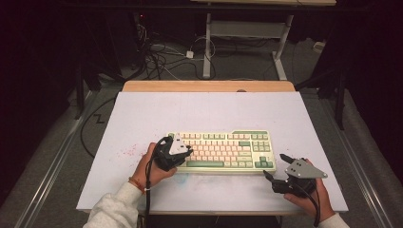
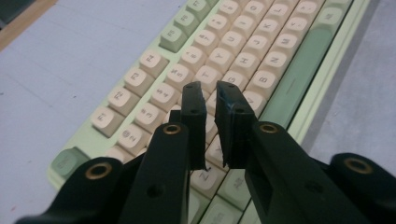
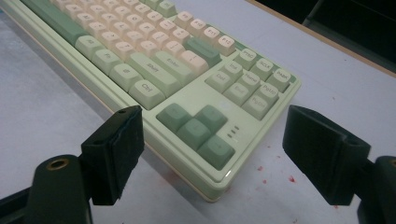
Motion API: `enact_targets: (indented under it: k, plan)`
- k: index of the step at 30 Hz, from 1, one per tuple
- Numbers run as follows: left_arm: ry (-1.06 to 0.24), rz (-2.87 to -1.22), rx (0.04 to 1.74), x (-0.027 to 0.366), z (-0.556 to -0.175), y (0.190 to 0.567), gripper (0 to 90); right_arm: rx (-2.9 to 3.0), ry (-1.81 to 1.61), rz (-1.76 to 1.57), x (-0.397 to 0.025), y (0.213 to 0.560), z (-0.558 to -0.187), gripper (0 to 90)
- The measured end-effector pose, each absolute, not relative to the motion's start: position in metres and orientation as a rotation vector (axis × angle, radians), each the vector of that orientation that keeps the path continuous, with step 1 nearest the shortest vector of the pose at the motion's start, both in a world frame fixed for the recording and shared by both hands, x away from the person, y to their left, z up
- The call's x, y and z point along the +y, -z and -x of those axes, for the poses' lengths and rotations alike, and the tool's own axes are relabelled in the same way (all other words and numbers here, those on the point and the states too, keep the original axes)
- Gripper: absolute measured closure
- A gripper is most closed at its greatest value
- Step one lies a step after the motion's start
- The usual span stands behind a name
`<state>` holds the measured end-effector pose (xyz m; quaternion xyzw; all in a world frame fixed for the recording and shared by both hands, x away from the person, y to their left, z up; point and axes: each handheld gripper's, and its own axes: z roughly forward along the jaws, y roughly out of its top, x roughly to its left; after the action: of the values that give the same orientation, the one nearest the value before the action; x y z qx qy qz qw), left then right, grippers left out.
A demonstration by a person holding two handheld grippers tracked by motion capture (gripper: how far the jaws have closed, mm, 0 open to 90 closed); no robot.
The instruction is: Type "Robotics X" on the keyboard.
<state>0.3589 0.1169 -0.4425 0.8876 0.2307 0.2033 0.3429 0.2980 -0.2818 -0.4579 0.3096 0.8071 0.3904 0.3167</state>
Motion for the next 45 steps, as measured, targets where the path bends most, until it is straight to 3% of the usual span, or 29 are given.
enact_targets:
  k: [3, 7, 11, 16, 23, 34, 36, 43, 45]
  plan:
    - [-0.530, -2.302, 0.574, 0.122, -0.355, 0.443, 69.9, 2.119, -1.036, -0.818, -0.282, 0.456, -0.298, 20.8]
    - [-0.628, -2.282, 0.588, 0.127, -0.347, 0.443, 49.0, 2.120, -1.037, -0.826, -0.283, 0.457, -0.298, 20.8]
    - [-0.671, -2.226, 0.622, 0.138, -0.340, 0.441, 33.7, 2.124, -1.033, -0.827, -0.283, 0.458, -0.299, 20.7]
    - [-0.697, -2.184, 0.657, 0.152, -0.333, 0.444, 23.2, 2.128, -1.017, -0.830, -0.282, 0.458, -0.299, 20.4]
    - [-0.688, -2.192, 0.693, 0.169, -0.325, 0.456, 18.7, 2.121, -1.020, -0.828, -0.282, 0.458, -0.299, 19.8]
    - [-0.674, -2.220, 0.754, 0.186, -0.317, 0.468, 18.5, 2.131, -1.022, -0.825, -0.280, 0.458, -0.299, 19.7]
    - [-0.674, -2.216, 0.773, 0.188, -0.316, 0.470, 21.8, 2.128, -1.022, -0.818, -0.279, 0.458, -0.299, 19.8]
    - [-0.630, -2.213, 0.801, 0.190, -0.319, 0.469, 46.9, 2.131, -1.015, -0.817, -0.279, 0.458, -0.299, 19.8]
    - [-0.598, -2.214, 0.837, 0.191, -0.322, 0.469, 60.4, 2.135, -1.012, -0.816, -0.278, 0.458, -0.298, 19.8]
